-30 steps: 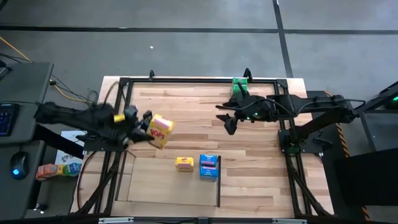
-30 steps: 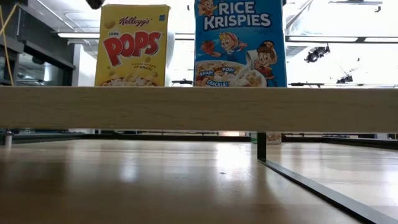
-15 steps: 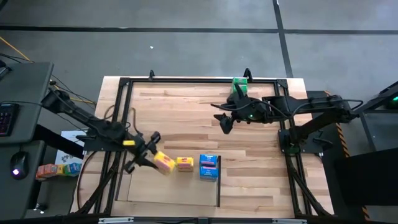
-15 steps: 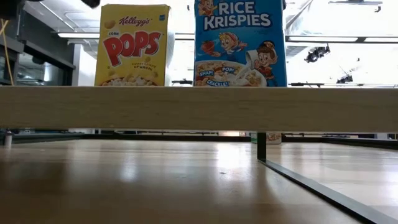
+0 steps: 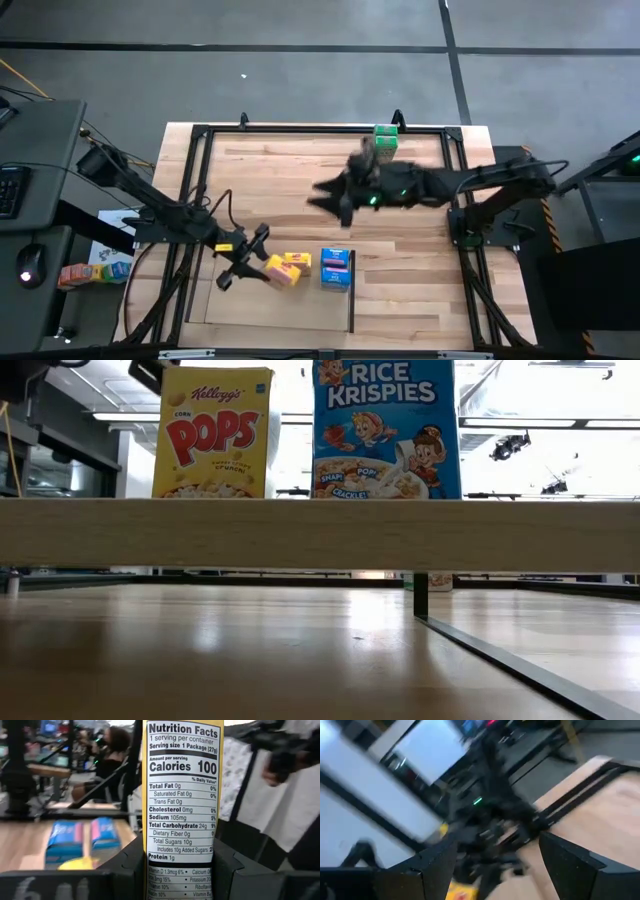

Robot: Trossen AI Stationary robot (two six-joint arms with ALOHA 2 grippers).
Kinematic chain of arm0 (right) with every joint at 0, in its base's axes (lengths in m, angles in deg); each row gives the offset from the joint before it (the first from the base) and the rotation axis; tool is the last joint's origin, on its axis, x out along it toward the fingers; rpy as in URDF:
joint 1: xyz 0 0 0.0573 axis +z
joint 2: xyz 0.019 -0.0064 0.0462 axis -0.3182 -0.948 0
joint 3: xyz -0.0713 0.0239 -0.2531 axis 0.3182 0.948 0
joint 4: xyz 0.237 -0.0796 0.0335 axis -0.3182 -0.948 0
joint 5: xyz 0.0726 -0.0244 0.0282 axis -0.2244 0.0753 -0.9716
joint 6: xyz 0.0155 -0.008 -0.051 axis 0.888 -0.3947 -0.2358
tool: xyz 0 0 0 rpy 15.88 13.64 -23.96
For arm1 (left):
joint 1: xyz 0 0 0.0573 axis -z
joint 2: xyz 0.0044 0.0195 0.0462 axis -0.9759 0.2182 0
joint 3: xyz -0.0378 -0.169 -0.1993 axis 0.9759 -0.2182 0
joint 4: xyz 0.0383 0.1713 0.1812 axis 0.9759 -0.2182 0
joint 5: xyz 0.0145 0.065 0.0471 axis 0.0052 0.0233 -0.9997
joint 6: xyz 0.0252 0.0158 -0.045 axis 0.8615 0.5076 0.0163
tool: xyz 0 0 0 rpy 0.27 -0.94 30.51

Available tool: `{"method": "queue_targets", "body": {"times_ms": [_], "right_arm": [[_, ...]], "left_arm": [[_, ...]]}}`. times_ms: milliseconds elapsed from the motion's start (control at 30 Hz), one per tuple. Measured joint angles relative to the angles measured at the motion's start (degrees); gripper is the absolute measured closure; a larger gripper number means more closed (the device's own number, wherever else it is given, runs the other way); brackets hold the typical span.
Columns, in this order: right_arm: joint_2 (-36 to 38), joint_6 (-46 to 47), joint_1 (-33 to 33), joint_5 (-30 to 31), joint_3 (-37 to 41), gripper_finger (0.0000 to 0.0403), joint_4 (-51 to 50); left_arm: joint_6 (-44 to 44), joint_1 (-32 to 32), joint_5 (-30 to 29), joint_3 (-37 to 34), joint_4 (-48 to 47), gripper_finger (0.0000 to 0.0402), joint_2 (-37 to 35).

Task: Stack cereal on shelf
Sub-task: Put the yellow cereal box on the shelf aligned with the yellow cereal box

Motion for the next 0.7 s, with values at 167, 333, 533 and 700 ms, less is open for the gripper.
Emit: {"method": "queue_targets", "body": {"times_ms": [167,333,533,700], "right_arm": [[-8.98,-4.29,4.18,-1.08,-15.99,0.013,-19.43],[-17.94,-7.53,7.2,-0.78,-33.24,0.013,-37.07],[-26.53,-7.06,8.03,-0.58,-44.84,0.013,-47.95],[-31.24,-7.67,8.03,-3.95,-48.66,0.013,-48.13]], "left_arm": [[-1.9,0.07,-3.42,-0.02,-0.26,0.0279,1.38],[-2.49,0.05,-6.34,-0.02,-0.21,0.0279,1.89],[-1.08,0.07,-8.7,-0.02,-0.29,0.0279,2.05],[-1.01,0.07,-9.97,-0.02,-0.49,0.0279,2.05]]}}
